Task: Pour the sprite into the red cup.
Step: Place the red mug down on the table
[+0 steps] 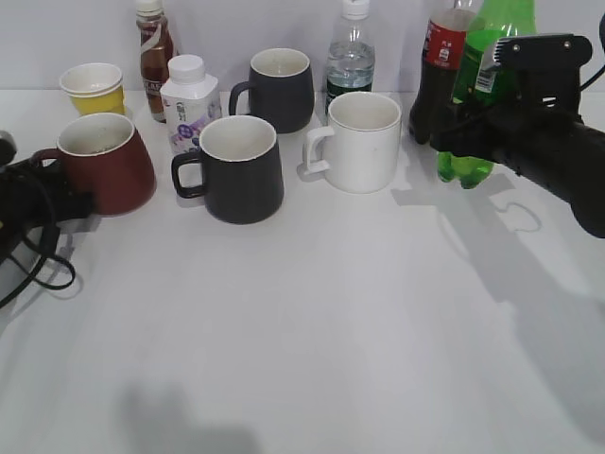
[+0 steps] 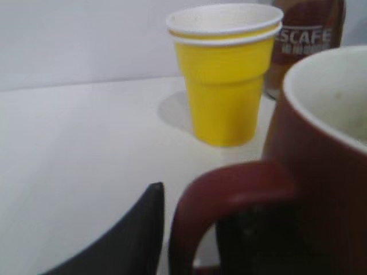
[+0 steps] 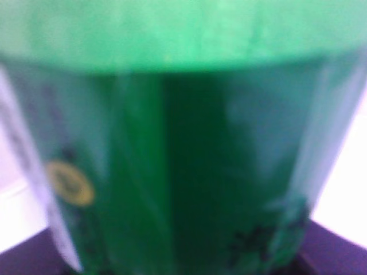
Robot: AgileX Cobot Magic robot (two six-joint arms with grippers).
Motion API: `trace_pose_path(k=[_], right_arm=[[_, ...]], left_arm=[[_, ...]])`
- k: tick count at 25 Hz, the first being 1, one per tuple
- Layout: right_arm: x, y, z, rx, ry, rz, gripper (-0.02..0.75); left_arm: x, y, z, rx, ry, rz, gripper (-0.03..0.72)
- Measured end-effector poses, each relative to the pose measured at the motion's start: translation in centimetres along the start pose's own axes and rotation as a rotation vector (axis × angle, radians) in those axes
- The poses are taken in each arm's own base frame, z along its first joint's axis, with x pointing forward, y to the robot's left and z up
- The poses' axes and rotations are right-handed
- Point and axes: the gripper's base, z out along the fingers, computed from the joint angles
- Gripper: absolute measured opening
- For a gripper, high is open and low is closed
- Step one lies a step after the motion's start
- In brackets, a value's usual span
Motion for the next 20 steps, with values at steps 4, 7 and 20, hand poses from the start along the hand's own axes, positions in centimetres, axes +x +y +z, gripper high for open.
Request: trace_pose_path(k=[4,7,20], right_arm=[[0.7,0.0,0.5,0.005,-0.023,-0.008,0.393],[1.8,-0.1,1.0,0.009,-0.019,-0.012,0.393],[3.1,-0.2,1.5,0.025,-0.034,0.052,0.445]], left_arm=[[0.3,0.1,-0.8,0.0,-0.002,-0.004,0.305],[0.5,0.1,-1.6,0.004,0.001,-0.004,0.312],[0.5,0.3,-4.6,0.018,0.05,-0.002,0.313]])
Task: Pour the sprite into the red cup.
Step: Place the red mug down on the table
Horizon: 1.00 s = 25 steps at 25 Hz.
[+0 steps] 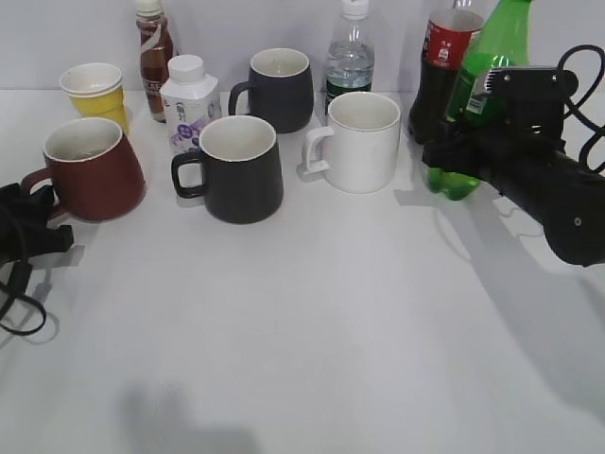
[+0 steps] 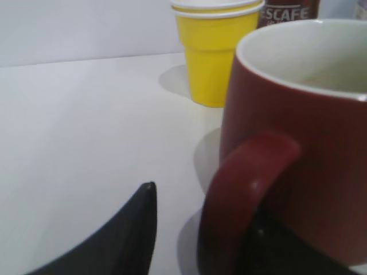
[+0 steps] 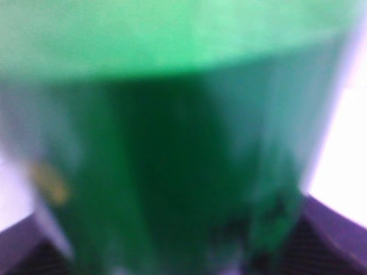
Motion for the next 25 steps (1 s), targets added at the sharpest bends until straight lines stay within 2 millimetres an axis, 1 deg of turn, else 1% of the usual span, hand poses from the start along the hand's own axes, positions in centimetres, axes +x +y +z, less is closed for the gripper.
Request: trace_pose_path(k=[1,3,5,9,14,16,21,25], right_arm=[[0.0,0.0,0.0,0.0,0.001,0.001,0.493],[0.0,0.0,0.0,-0.001,0.002,0.001,0.552],[0.1,0.0,-0.1,-0.001,0.005,0.001,0.573],[0.7,-0.1,-0.6,0.001,0.026,0.001,0.582],[1.5,-0.3,-1.5,0.004,0.039,-0.003,0.586],[1.6,-0.3,-1.7,0.005,0.043,-0.004,0.586],[1.5,-0.3,-1.8,0.004,0.048,-0.002,0.587],[0.7,-0.3,-2.1,0.001,0.047,0.002,0.587]], left_arm=[[0.0,0.0,-0.2,0.002,0.001,0.001,0.313],[0.1,0.0,-0.3,0.004,0.001,0.002,0.313],[0.1,0.0,-0.3,0.007,0.0,0.003,0.313],[0.1,-0.1,-0.3,0.011,0.001,0.005,0.321],[0.1,0.0,-0.3,0.006,0.0,-0.013,0.395],[0.1,0.0,-0.3,0.006,0.001,-0.035,0.413],[0.3,-0.2,-0.5,0.023,0.013,-0.059,0.431],[0.3,-0.3,-1.4,0.043,0.025,-0.055,0.438]])
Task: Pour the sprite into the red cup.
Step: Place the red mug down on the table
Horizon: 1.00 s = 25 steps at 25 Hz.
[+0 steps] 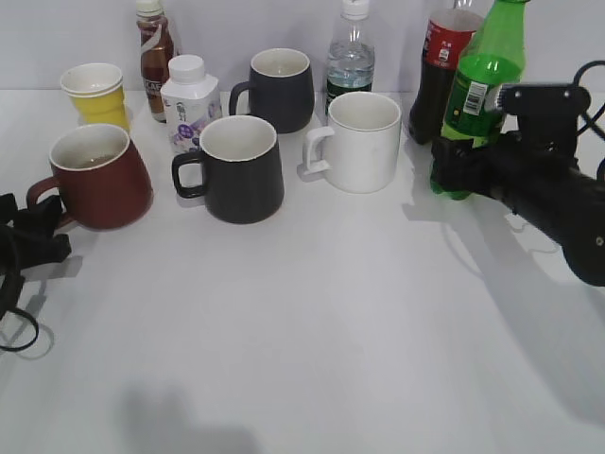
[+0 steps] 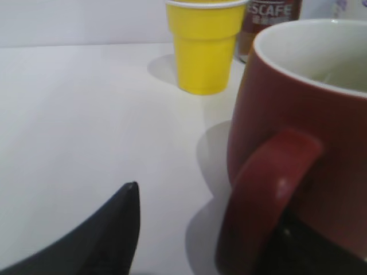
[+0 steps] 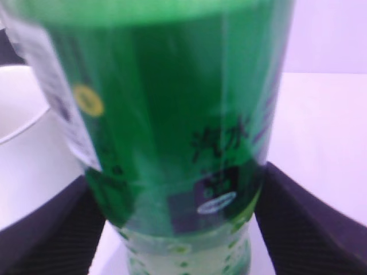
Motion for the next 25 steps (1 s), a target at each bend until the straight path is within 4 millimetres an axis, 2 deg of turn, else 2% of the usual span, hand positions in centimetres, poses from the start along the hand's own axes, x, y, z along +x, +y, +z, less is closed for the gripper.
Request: trace_pose_path(k=[4,12,19,22,25], right_arm=[[-0.8,0.1,-0.3,-0.003,-0.013,0.003,0.587],[-0.6,0.1,-0.3,-0.003,0.013,0.003,0.587],[-0.6,0.1,-0.3,-0.008,0.015,-0.001,0.587],[-0.6,0.2,-0.3,-0.019,0.016,-0.011,0.587],[-0.6,0.2,-0.3,-0.022,0.017,-0.013,0.587]], left_arm=[[-0.1,-0.1,-0.8,0.013,0.014,0.004,0.45],[-0.2,0.2,-1.1,-0.021,0.023,-0.011,0.503],[-1.2,0.4,1.2,-0.06,0.026,-0.039,0.512],[-1.7,0.2,2.0,-0.052,0.031,-0.041,0.489],[-1.6,0.1,2.2,-0.039,0.048,-0.035,0.398]])
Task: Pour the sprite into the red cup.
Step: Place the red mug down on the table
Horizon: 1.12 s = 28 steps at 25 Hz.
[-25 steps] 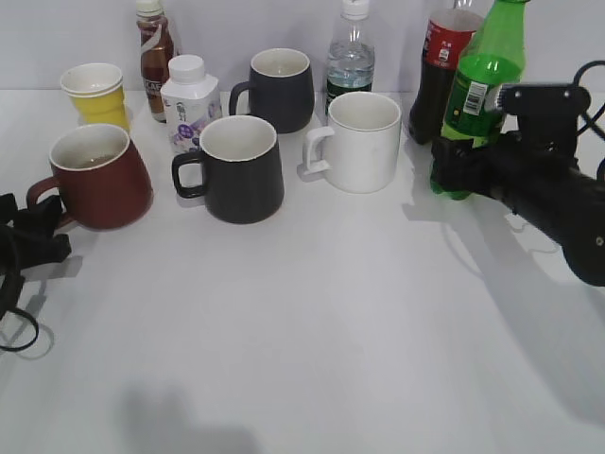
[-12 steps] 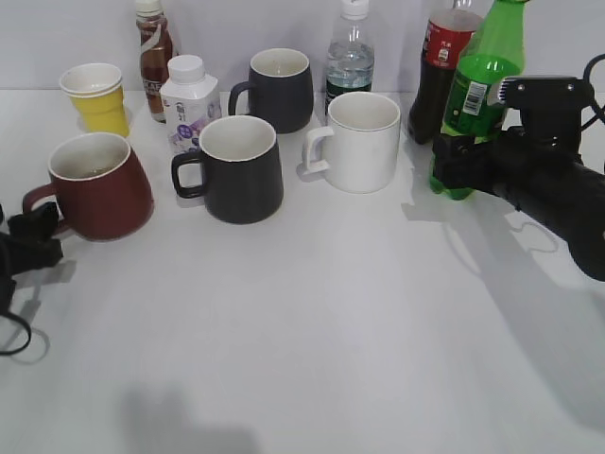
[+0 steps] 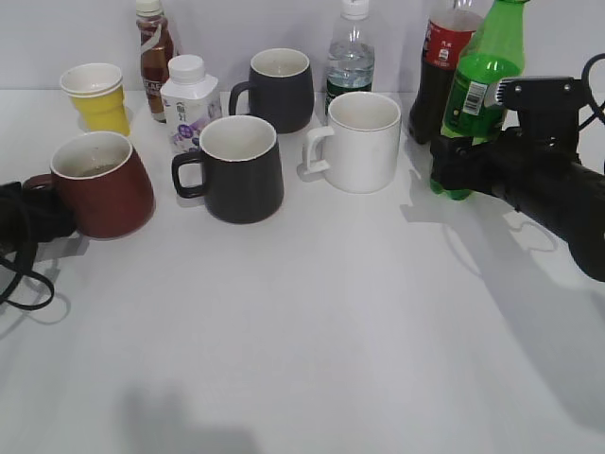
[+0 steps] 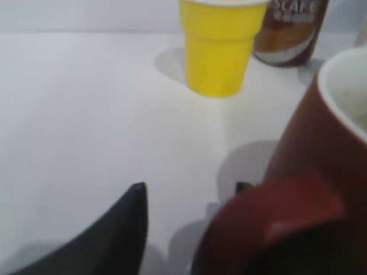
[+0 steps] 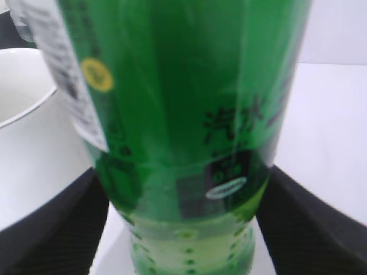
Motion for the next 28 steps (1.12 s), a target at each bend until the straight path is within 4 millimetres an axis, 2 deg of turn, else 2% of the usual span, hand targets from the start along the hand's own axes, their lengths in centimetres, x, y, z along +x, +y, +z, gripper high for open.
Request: trace_pose_path(k=[4,8,13,23,28], right_arm=[[0.0,0.0,0.0,-0.001,0.0,-0.001,0.587],[0.0,0.0,0.0,-0.001,0.0,-0.007,0.587],[0.0,0.0,0.0,-0.001,-0.001,-0.023,0.587],[0.0,0.0,0.0,-0.002,-0.002,-0.026,0.587],[0.0,0.0,0.0,-0.002,-0.002,-0.027,0.588]], left_arm=[[0.1,-0.4,0.0,0.038,0.015,0.022,0.284],[0.1,-0.4,-0.5,0.052,0.022,0.031,0.265],[0.2,-0.3,-1.8,0.048,0.038,0.029,0.314],[-0.3,0.1,-3.2,0.009,0.099,-0.001,0.428],[-1.0,0.1,-4.1,0.013,0.152,-0.008,0.446]])
